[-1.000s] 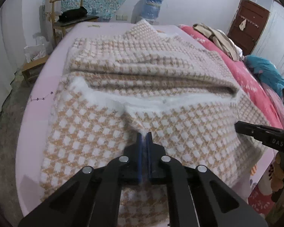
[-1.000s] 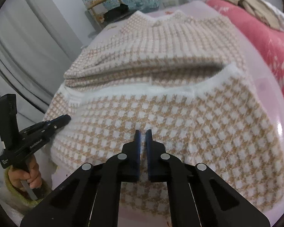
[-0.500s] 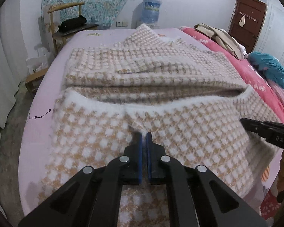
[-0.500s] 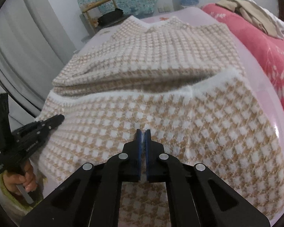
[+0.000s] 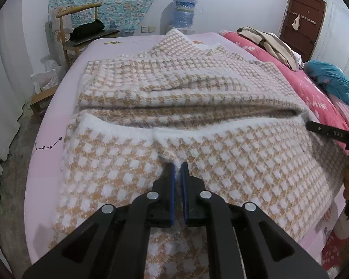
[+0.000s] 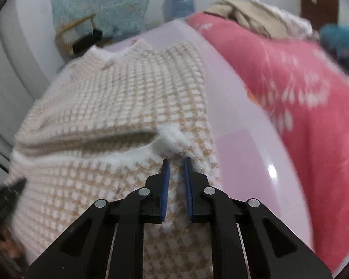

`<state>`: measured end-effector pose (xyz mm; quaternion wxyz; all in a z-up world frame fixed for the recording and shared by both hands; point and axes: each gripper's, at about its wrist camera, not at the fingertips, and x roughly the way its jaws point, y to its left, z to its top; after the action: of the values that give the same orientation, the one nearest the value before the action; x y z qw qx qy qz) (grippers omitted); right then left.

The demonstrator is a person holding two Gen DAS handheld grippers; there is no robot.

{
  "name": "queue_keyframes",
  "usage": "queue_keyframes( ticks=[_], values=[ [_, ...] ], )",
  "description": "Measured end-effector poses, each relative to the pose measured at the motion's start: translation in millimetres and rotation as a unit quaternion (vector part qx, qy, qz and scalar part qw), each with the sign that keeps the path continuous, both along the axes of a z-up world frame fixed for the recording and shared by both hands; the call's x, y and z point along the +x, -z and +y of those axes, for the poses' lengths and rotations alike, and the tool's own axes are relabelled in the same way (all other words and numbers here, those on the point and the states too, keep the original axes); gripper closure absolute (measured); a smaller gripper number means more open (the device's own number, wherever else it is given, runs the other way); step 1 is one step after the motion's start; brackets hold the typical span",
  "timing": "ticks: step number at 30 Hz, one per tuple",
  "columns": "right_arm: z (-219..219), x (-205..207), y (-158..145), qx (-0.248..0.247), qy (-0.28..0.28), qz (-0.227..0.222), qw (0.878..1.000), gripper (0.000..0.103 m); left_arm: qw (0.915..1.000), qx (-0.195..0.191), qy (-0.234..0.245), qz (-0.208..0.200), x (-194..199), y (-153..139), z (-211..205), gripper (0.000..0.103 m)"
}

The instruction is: Fold large clothes

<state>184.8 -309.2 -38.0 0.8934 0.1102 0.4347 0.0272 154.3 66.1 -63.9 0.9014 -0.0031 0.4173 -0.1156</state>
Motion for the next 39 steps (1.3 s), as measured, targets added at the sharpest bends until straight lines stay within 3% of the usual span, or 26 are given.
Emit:
queue_keyframes(
  ticks=[2, 5, 10, 14, 18, 23, 27, 30, 35, 39],
  values=[
    [-2.8, -2.4, -5.9, 0.010, 0.008, 0.005, 1.000, 0.091, 1.0000, -0.001, -0.001, 0.001, -0.2, 0.0, -0.1, 0.096],
    [4.4, -13.7, -20.6, 0.023, -0.005, -0.011, 1.000, 0.075, 1.0000, -0.006, -0.002, 0.002, 0.8, 0.5, 0.3, 0.096],
    [49.0, -40.3, -40.3, 0.032, -0.112, -0.042, 0.992, 0.069, 1.0000, -0.006, -0.002, 0.003, 0.9, 0.3, 0.6, 0.096],
    [79.3, -40.1, -19.9, 0.018, -0.165, -0.016, 0.986, 0.069, 1.0000, -0.005, -0.001, 0.003, -0.3, -0.4, 0.8, 0.096],
    [80.0, -33.6, 4.5, 0.030, -0.164, 0.007, 0.986, 0.070, 1.0000, -0.003, -0.004, -0.007, -3.7, -4.8, 1.9, 0.096],
    [77.1, -30.8, 3.0, 0.035, -0.162, 0.012, 0.986, 0.070, 0.9976, -0.008, 0.016, -0.067, -30.3, -33.7, -5.1, 0.095],
    [75.9, -32.1, 3.4, 0.040, -0.162, 0.013, 0.986, 0.070, 0.9971, -0.020, 0.066, -0.032, -41.0, -27.3, -22.3, 0.094],
    [77.1, -32.1, 3.5, 0.039, -0.162, 0.013, 0.986, 0.070, 0.9966, -0.003, 0.080, -0.018, -48.8, -16.3, -32.0, 0.094],
    [78.1, -31.7, 3.0, 0.040, -0.162, 0.013, 0.986, 0.070, 0.9973, 0.010, 0.058, -0.043, -53.4, -31.0, -20.7, 0.094],
    [78.0, -31.8, 3.2, 0.040, -0.163, 0.012, 0.986, 0.070, 0.9967, 0.048, -0.004, -0.065, -43.0, -41.8, 8.5, 0.094]
  ],
)
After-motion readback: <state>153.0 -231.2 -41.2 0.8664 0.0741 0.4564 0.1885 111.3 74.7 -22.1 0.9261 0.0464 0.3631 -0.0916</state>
